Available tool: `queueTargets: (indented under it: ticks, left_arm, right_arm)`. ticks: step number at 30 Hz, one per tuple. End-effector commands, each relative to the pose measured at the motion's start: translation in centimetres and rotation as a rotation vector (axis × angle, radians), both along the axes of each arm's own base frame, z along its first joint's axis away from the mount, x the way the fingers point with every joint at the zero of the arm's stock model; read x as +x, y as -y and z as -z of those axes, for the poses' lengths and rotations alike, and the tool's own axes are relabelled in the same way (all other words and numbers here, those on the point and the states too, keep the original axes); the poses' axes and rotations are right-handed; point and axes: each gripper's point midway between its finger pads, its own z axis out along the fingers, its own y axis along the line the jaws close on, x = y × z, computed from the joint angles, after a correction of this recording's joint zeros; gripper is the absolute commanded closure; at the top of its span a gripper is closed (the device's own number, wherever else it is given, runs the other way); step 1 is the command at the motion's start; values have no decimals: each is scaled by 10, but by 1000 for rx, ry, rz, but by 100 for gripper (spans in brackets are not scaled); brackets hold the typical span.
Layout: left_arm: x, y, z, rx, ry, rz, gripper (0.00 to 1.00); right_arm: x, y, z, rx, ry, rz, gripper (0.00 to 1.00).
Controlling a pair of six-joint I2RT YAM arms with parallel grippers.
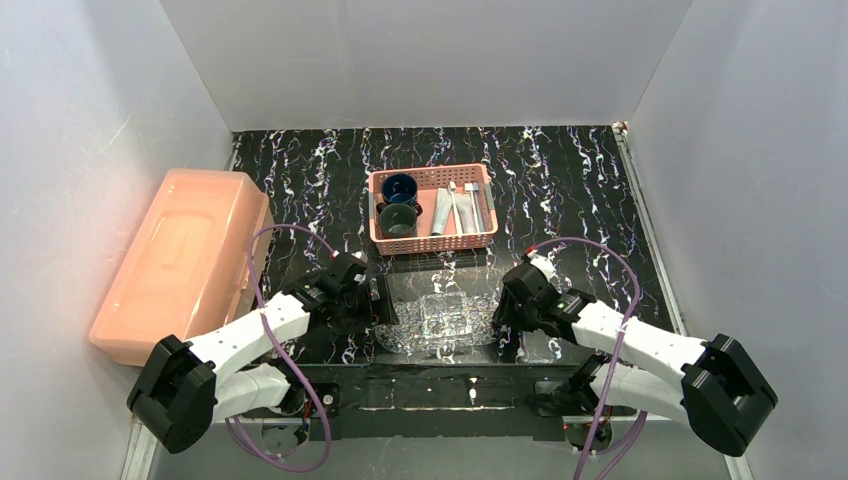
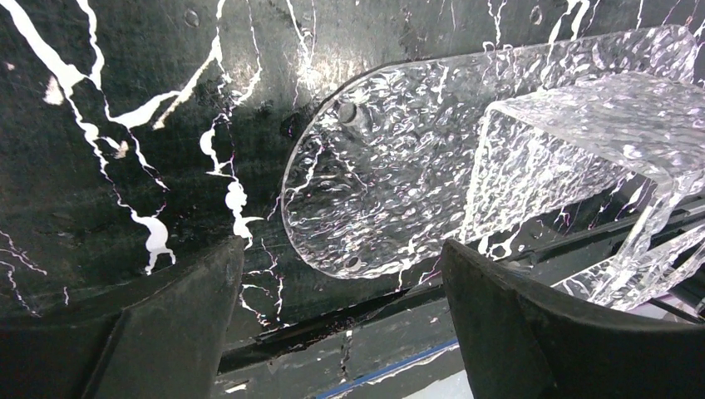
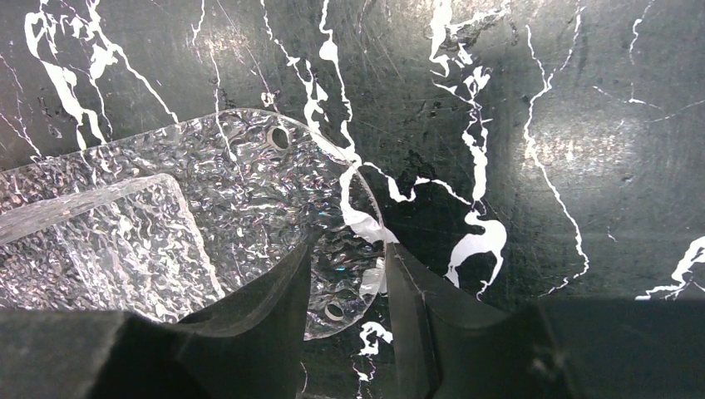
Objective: Prepare toiletry sets of a toothbrush and toothpaste on the tray
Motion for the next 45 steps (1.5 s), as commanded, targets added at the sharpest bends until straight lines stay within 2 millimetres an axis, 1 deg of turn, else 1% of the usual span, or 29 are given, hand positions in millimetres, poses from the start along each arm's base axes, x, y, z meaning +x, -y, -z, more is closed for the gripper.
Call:
queueTargets:
  ticks: [1, 6, 14, 19, 29, 36, 45]
  left_arm:
    - [-9, 1, 2, -28, -41, -15, 14]
    - [-13, 6, 5, -68, -69, -33, 16]
    - [-15, 8, 17, -79, -101, -53, 25]
    - [-13, 6, 18, -72, -98, -60, 31]
    - [-3, -1, 16, -59, -63, -91, 32]
    - [7, -4, 18, -58, -49, -112, 32]
    - [23, 0, 17, -55, -27, -100, 34]
  right_arm:
    - [-8, 2, 9, -13, -50, -4, 54]
    - [-8, 1, 11, -14, -55, -9, 54]
    - [-7, 0, 11, -17, -54, -13, 54]
    - [-6, -1, 12, -19, -55, -17, 54]
    - [-3, -6, 13, -13, -56, -27, 54]
    - [-2, -6, 13, -23, -55, -31, 54]
    - [-1, -6, 14, -28, -53, -27, 54]
